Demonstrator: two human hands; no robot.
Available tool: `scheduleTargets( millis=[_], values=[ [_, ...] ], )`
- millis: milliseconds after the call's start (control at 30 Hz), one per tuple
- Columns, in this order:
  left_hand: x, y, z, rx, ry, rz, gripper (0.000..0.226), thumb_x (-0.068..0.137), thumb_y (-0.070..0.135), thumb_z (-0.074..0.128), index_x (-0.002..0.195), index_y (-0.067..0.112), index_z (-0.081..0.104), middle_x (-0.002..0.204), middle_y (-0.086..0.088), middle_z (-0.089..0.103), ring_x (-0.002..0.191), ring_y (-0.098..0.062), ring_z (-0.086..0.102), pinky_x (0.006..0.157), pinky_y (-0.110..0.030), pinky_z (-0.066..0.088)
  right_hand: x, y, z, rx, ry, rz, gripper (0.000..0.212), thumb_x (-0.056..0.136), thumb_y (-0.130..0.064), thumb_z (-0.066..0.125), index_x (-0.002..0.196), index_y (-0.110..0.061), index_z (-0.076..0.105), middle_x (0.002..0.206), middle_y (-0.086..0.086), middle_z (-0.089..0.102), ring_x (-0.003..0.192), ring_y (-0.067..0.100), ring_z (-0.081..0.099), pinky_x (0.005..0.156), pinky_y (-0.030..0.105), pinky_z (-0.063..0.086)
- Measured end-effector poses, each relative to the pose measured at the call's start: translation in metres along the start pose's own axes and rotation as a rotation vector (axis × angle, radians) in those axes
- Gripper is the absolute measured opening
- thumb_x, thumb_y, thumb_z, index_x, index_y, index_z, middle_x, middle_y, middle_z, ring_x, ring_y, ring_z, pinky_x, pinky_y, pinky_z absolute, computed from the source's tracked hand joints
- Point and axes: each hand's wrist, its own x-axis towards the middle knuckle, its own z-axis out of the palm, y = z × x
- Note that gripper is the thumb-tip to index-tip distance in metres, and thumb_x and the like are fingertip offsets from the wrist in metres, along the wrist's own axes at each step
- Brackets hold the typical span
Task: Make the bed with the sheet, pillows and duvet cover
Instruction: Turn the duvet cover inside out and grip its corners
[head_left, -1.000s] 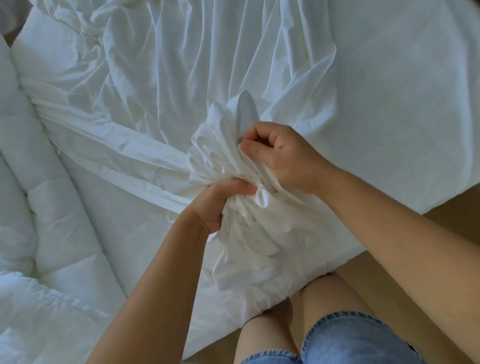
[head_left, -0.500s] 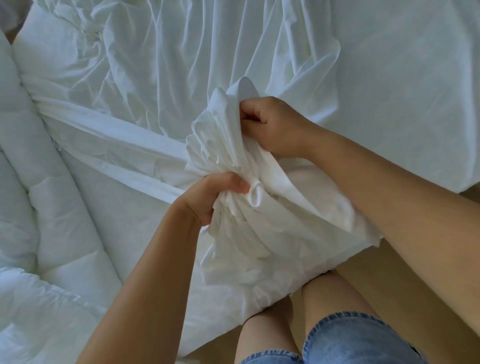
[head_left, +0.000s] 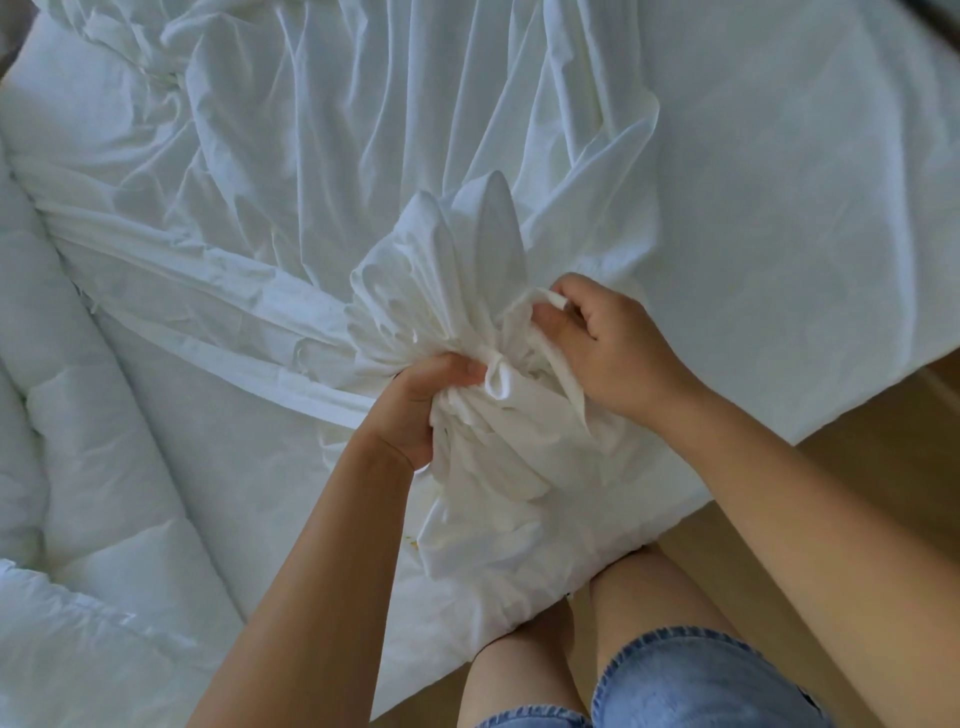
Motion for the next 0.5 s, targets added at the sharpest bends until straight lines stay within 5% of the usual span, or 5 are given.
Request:
scheduleTargets(
  millis=[133,233,333,500],
  values=[
    [-0.003,0.0,-0.001,0.024,0.028,-0.002,0.024,0.041,0.017,0.068,0.064,0.015,0.075,0.062,-0.003,0.068,0.058,-0.018,0.067,0.054,-0.025,0.053,0.008,-0.002,0.0,0.019,0.053,-0.118,0.015,0.092,-0.025,0.059,0.083,-0.013,0.055,0.074,-0.012,0.043,0.064,-0.003,0.044,0.063,0.007,0.034],
    [-0.006,0.001,-0.009,-0.042,0.055,0.044,0.022,0.042,0.019,0.066,0.062,0.016,0.074,0.061,-0.002,0.067,0.058,-0.018,0.066,0.056,-0.026,0.054,0.005,0.002,-0.004,0.109,0.138,0.006,0.023,0.085,-0.038,0.065,0.091,-0.019,0.052,0.087,-0.012,0.048,0.065,-0.003,0.046,0.063,0.004,0.037],
    [-0.007,-0.001,-0.013,-0.083,0.081,0.066,0.025,0.043,0.019,0.066,0.067,0.015,0.074,0.066,-0.004,0.067,0.063,-0.02,0.066,0.061,-0.028,0.054,-0.012,0.003,-0.004,0.142,0.28,0.133,0.027,0.085,-0.039,0.062,0.077,-0.015,0.053,0.07,-0.012,0.053,0.058,-0.004,0.048,0.056,0.008,0.037],
    [-0.002,-0.014,0.003,-0.14,0.158,0.078,0.022,0.061,0.01,0.057,0.082,0.006,0.063,0.069,-0.008,0.064,0.066,-0.023,0.065,0.065,-0.032,0.053,-0.043,-0.002,0.025,0.132,0.062,0.181,0.027,0.086,-0.032,0.06,0.081,-0.007,0.065,0.073,0.0,0.065,0.066,0.009,0.057,0.061,0.019,0.042]
  ],
)
